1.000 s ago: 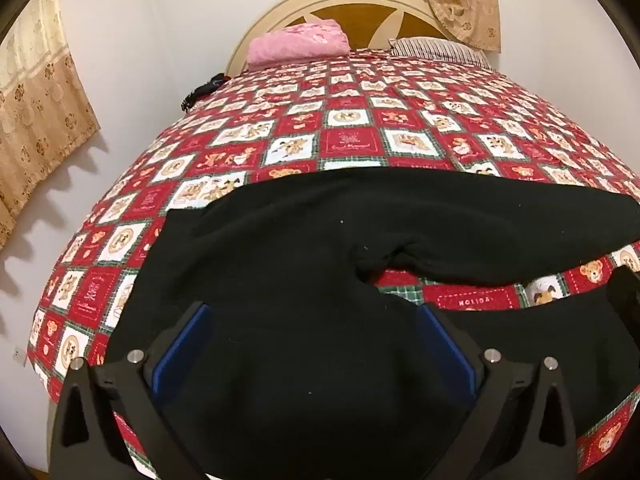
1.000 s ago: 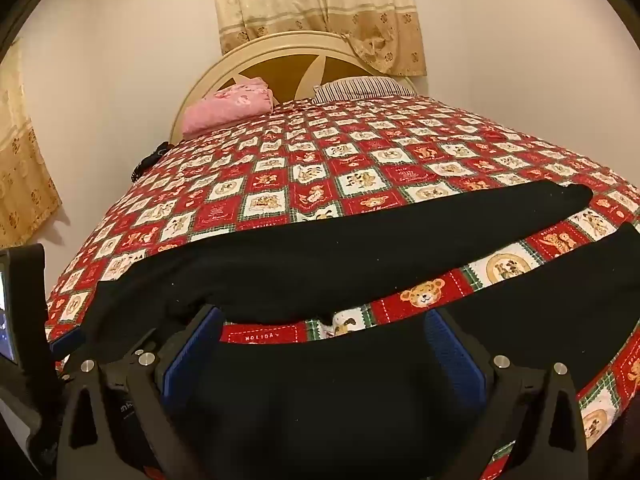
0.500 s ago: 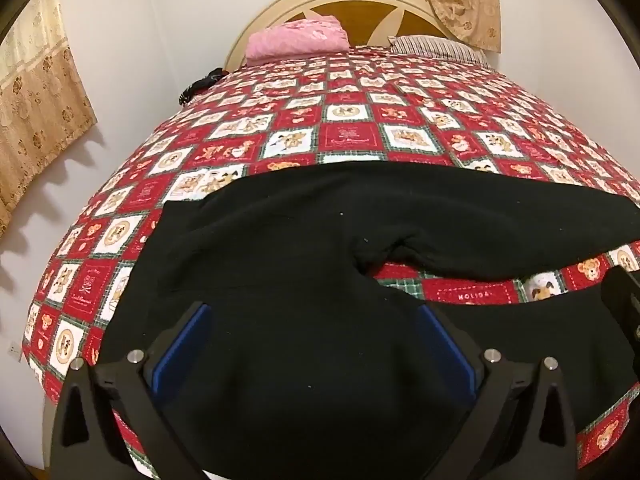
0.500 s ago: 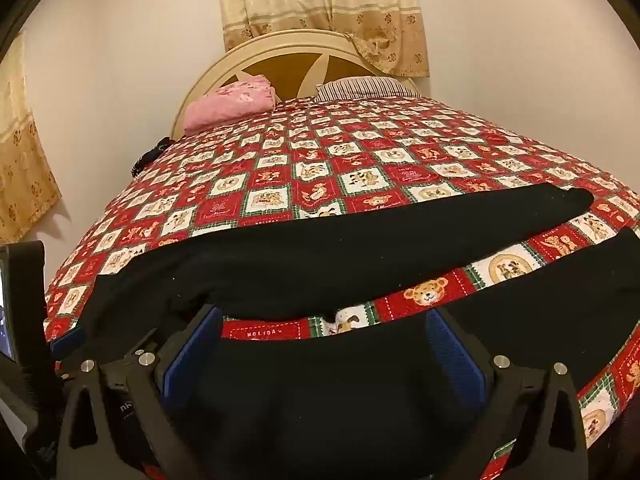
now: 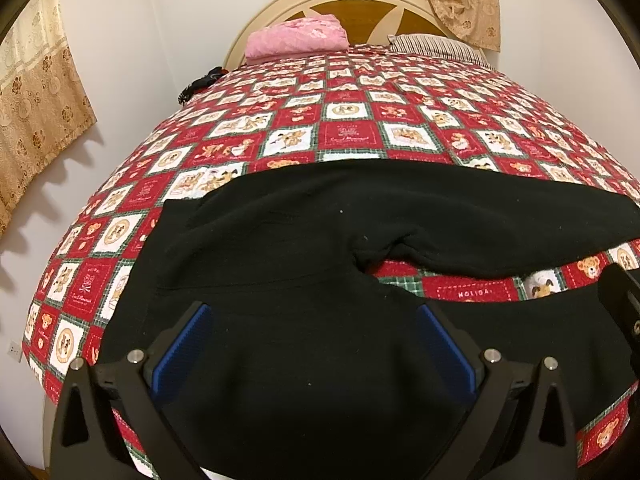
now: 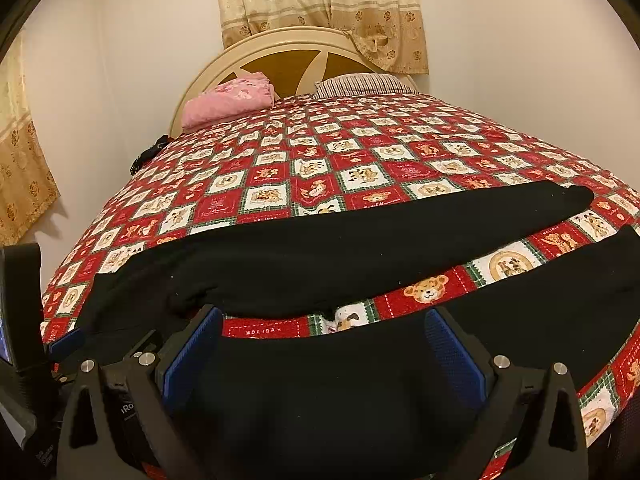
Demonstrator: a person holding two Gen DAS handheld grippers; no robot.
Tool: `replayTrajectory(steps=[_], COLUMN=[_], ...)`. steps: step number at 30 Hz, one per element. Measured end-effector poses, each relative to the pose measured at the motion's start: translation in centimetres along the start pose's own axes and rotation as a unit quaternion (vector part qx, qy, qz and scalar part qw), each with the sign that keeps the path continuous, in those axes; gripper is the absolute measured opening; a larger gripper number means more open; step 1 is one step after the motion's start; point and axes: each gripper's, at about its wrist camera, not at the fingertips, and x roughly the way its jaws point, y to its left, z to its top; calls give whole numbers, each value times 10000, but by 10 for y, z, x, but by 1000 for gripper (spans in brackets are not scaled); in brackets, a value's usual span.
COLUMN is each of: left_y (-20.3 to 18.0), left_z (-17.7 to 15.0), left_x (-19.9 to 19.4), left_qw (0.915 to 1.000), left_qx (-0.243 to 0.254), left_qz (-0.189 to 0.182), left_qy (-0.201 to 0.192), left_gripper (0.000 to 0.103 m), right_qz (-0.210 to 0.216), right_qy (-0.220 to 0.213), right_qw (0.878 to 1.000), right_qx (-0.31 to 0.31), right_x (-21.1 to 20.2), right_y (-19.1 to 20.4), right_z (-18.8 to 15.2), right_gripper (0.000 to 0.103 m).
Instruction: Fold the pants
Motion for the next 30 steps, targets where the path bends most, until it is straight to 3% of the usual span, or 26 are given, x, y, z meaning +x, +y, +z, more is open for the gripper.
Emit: replayTrajectory(steps=[30], left_y=[4], left_z=[-1], left_x=[3], left_qw=[10000], left_qx=[-18], left_qz=[25], left_qy=[48], left_gripper=[103], right_qz=[0], right_qy=[57], right_qw=[10000], right_qx=[-33], right_x=[4], right_y=[7], right_z=[-1], right_gripper=[102])
